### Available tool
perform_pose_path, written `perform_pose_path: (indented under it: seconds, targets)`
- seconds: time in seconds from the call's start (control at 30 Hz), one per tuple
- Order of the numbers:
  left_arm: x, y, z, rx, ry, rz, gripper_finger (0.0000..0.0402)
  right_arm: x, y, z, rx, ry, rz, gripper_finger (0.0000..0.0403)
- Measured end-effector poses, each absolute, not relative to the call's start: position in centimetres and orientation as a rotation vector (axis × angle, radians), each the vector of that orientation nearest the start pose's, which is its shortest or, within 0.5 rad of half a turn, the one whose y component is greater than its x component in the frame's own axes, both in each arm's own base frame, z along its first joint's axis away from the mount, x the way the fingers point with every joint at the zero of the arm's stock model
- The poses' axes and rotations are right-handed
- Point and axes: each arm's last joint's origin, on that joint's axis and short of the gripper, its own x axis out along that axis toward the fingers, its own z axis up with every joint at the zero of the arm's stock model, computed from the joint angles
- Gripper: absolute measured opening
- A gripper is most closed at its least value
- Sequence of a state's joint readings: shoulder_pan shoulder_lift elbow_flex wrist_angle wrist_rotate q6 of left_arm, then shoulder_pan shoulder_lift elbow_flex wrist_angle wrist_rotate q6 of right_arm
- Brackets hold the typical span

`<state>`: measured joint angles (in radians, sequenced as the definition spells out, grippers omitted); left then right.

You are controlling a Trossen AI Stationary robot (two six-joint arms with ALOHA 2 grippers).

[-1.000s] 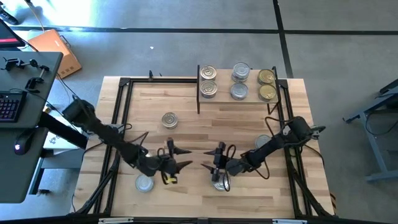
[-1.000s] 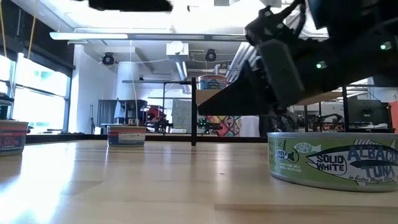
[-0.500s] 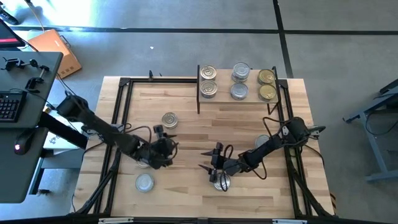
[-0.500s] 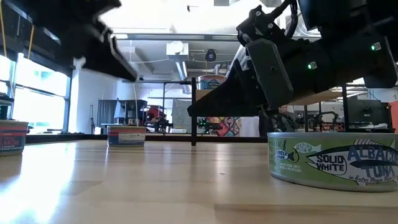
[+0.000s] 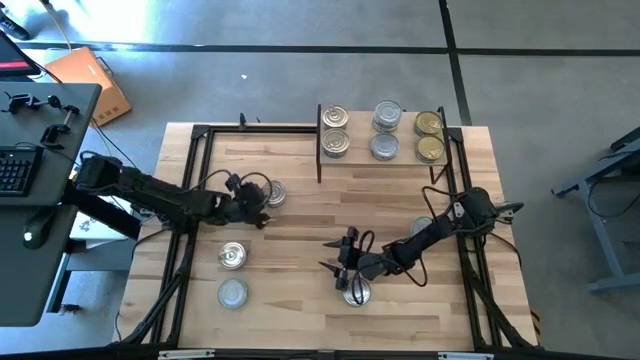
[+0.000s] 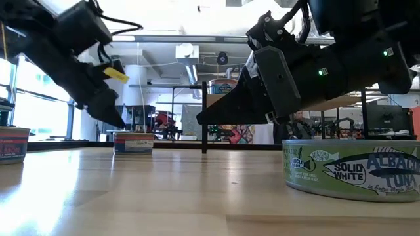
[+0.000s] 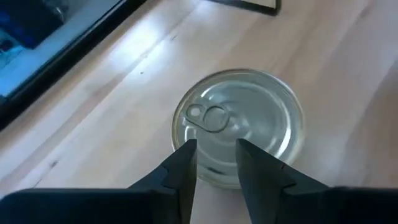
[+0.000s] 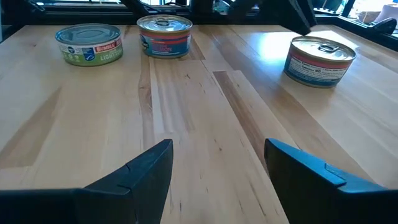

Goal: Stack canned seafood by type on shelf
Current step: Stack the blue tuna can on top of the other blue tuna can on the shelf

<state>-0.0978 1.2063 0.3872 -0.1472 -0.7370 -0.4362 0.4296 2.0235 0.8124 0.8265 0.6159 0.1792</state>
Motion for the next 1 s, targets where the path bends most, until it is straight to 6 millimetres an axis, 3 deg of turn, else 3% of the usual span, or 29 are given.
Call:
perform_pose_path:
  seconds: [0.2, 0.47, 0.67, 0.87, 1.0]
  targets:
    - [19.7, 0.7, 13.2, -0.099, 0.743, 0.637, 0.0091, 33.8, 13.3, 9.8, -0.009, 0.315, -0.215, 0.0245]
    - [21.7, -1.4, 14.6, -0.355, 0.589, 0.213, 0.0089, 33.8, 13.2, 9.8, -0.006, 0.318, -0.204, 0.0245]
    - [22.5, -3.2, 16.3, -0.262, 0.423, 0.052, 0.0089, 33.9, 13.1, 9.8, -0.004, 0.318, -0.206, 0.0245]
    - [21.7, -3.2, 14.8, -0.194, 0.593, 0.07, 0.0089, 33.9, 13.1, 9.8, -0.004, 0.318, -0.204, 0.0245]
    - [21.0, -3.9, 14.1, -0.01, 0.684, -0.008, 0.0089, 34.0, 13.0, 9.8, 0.002, 0.323, -0.184, 0.0245]
